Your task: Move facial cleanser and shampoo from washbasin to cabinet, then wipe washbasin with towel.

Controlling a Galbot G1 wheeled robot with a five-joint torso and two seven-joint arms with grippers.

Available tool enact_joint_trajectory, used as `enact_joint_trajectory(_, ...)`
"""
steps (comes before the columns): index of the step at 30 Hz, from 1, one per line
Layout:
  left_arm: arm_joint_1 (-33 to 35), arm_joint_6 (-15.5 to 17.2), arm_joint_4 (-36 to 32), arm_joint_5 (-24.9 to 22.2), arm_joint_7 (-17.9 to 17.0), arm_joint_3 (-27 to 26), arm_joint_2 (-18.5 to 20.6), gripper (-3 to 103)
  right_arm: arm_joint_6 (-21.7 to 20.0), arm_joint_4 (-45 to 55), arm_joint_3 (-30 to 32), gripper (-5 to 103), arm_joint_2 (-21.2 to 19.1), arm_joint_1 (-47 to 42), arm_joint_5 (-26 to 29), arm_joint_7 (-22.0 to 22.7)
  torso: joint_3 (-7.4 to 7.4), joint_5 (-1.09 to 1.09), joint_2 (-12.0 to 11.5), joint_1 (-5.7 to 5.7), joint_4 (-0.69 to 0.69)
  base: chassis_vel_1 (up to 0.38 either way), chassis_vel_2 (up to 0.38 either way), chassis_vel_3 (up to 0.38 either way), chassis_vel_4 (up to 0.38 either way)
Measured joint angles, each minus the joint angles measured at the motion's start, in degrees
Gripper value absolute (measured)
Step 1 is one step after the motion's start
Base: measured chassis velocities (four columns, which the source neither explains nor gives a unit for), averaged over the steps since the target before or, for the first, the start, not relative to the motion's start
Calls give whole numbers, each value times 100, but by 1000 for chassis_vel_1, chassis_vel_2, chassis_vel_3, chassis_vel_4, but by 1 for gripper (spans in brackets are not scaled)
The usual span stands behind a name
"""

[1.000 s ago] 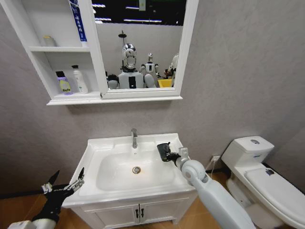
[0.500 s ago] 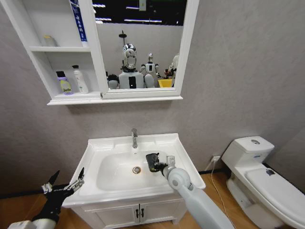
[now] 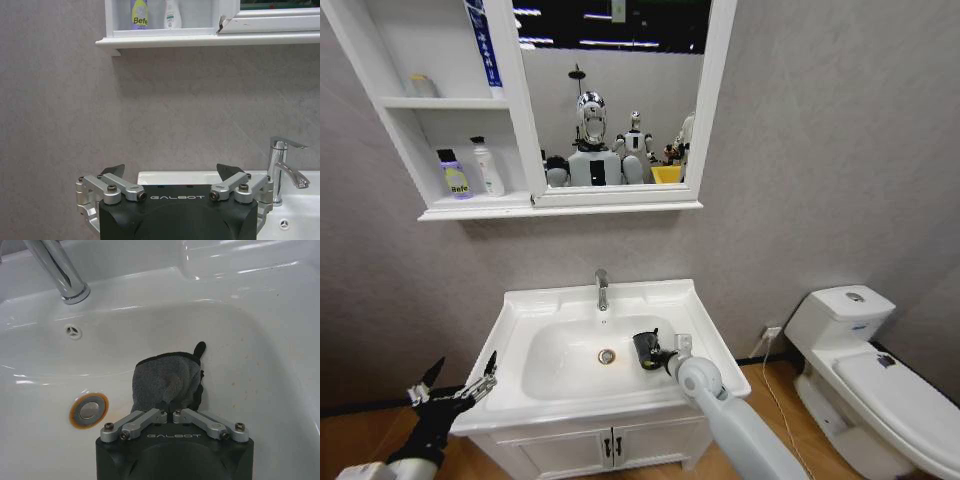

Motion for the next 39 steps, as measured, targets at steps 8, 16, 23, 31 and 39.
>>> enact_joint_trajectory(8, 0, 0, 0, 0, 0, 0, 0, 100, 0, -323, -38, 0, 126, 88, -108, -105, 0, 0, 0, 0, 0, 0, 0, 0, 0)
enact_joint_trajectory(16, 0, 0, 0, 0, 0, 0, 0, 100, 1, -451, -75, 0, 162, 95, -213, -344, 0, 0, 0, 0, -1, 0, 0, 0, 0)
enact_joint_trajectory(23, 0, 0, -1, 0, 0, 0, 0, 100, 1, -677, -180, 0, 310, 208, -370, -541, 0, 0, 0, 0, -1, 0, 0, 0, 0)
enact_joint_trajectory(31, 0, 0, 0, 0, 0, 0, 0, 100, 2, -879, -327, 0, 440, 304, -453, -688, 0, 0, 0, 0, -1, 0, 0, 0, 0)
enact_joint_trajectory(39, 0, 0, 0, 0, 0, 0, 0, 100, -2, -967, -459, 0, 545, 401, -474, -841, 0, 0, -1, 0, 0, 0, 0, 0, 0)
